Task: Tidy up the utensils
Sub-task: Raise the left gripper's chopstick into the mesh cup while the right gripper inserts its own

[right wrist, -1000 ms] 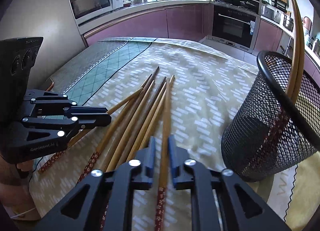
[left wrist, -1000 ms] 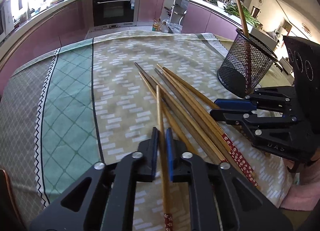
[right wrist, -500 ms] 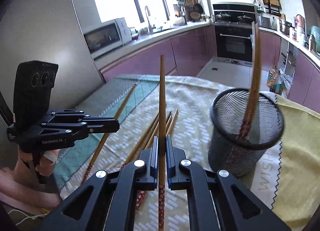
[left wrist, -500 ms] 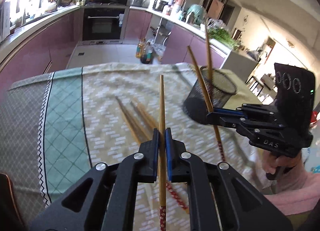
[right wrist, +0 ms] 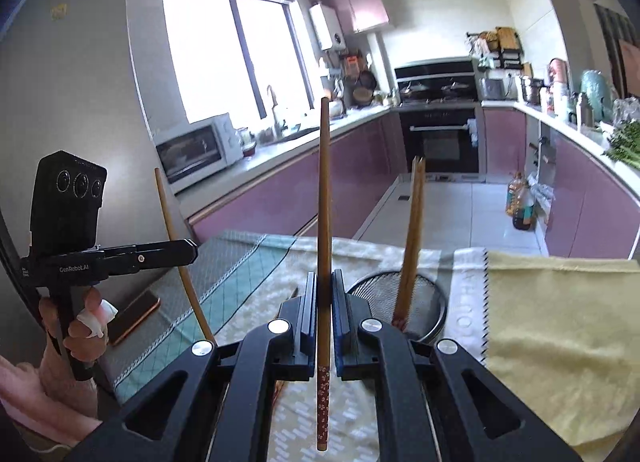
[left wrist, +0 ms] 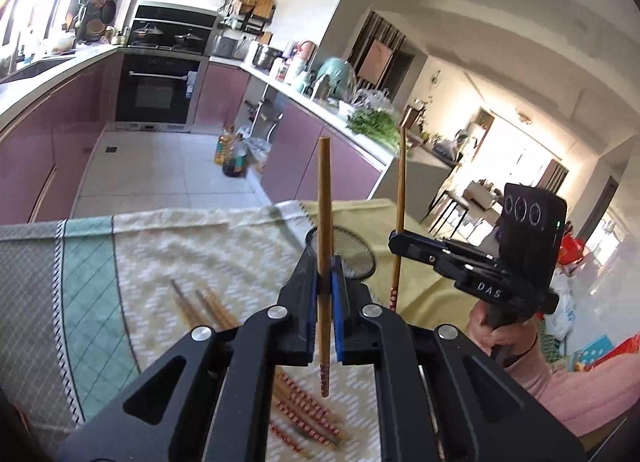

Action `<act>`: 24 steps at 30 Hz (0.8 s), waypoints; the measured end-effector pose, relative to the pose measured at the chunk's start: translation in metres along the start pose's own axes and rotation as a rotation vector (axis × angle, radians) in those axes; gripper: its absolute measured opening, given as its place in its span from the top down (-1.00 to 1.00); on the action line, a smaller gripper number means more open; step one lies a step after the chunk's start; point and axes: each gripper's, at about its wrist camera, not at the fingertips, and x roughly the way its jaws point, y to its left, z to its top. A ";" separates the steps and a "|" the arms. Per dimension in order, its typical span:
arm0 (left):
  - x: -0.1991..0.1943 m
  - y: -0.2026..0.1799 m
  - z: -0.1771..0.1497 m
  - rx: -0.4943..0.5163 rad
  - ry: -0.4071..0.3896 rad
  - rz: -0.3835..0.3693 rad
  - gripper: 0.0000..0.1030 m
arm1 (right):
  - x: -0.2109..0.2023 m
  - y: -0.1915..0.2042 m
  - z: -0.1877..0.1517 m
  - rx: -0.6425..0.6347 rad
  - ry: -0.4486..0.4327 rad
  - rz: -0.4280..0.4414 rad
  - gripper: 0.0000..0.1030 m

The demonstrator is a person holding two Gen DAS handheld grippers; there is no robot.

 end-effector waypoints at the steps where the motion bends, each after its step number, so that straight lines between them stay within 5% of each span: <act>1: 0.001 -0.003 0.007 0.003 -0.016 -0.002 0.86 | -0.003 -0.002 0.005 -0.002 -0.028 -0.021 0.89; 11: 0.032 -0.021 0.074 0.016 -0.101 -0.075 0.86 | 0.001 -0.028 0.037 0.021 -0.158 -0.107 0.89; 19: 0.064 -0.034 0.091 0.069 -0.092 -0.005 0.86 | 0.020 -0.041 0.042 0.035 -0.174 -0.137 0.89; 24: 0.091 -0.038 0.083 0.108 -0.015 0.039 0.86 | 0.038 -0.044 0.031 0.029 -0.115 -0.161 0.89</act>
